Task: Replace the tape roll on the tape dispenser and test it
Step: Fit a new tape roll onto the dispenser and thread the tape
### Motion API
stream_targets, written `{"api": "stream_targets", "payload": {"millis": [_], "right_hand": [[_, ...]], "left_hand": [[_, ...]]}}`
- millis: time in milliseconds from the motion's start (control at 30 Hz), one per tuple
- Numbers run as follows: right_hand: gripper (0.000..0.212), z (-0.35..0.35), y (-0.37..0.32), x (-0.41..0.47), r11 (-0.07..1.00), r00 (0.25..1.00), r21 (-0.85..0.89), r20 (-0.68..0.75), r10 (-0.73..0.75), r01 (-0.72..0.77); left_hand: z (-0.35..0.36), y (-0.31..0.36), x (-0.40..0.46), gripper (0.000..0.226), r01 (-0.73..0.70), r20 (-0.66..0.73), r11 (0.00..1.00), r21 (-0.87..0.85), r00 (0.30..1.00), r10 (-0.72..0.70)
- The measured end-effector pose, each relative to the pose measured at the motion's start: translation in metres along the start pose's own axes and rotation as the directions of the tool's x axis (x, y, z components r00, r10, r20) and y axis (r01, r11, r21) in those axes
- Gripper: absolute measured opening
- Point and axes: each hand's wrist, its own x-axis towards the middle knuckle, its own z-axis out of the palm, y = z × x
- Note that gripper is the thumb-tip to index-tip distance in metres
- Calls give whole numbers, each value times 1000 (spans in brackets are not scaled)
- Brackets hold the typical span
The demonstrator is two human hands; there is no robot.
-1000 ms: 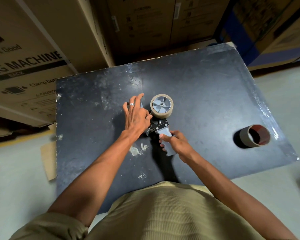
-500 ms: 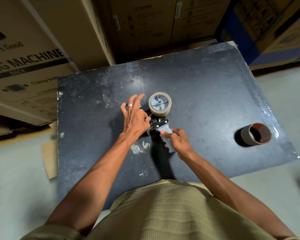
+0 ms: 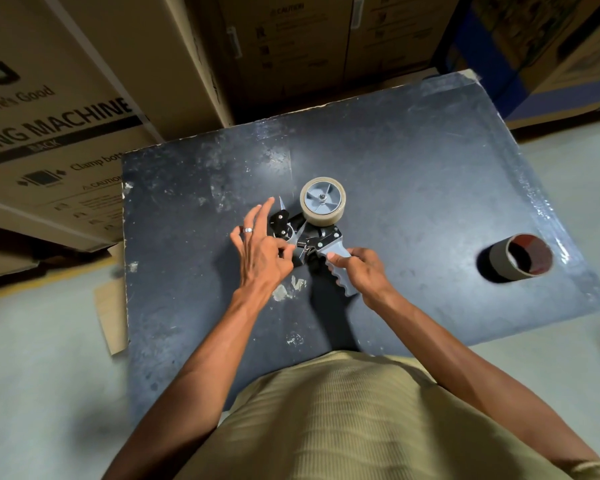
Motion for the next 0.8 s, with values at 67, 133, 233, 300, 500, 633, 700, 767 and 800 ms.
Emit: {"api": "stream_targets", "payload": {"millis": [67, 133, 233, 300, 500, 633, 700, 767, 800], "right_hand": [[19, -1, -1, 0, 1000, 1000, -5, 11, 2, -2], [18, -2, -1, -1, 1000, 1000, -9, 18, -5, 5], [16, -2, -3, -2, 1000, 1000, -10, 17, -12, 12], [14, -2, -3, -2, 1000, 1000, -4, 17, -10, 10], [15, -3, -4, -3, 1000, 1000, -15, 25, -3, 3], [17, -4, -5, -3, 999, 1000, -33, 23, -7, 8], [18, -4, -4, -3, 998, 1000, -62, 26, -16, 17], [15, -3, -4, -3, 992, 998, -104, 5, -64, 65], [16, -3, -2, -5, 975, 990, -180, -27, -139, 132]], "left_hand": [[-3, -2, -4, 11, 10, -10, 1000, -13, 1000, -10], [-6, -3, -9, 9, 20, 1, 999, -31, 1000, -20], [-9, -4, -16, 10, 46, 18, 997, -54, 999, -45], [-10, -7, -20, 10, 57, 15, 997, -61, 998, -56], [-13, -19, -30, 14, 64, 13, 997, -49, 998, -64], [-16, -24, -32, 13, 38, 30, 999, -25, 999, -37], [-16, -27, -33, 10, 9, 25, 1000, -10, 1000, -9], [-15, -32, -32, 8, -2, 18, 1000, 3, 1000, 2], [-14, -35, -32, 8, -1, 19, 1000, 9, 1000, 1]]}}
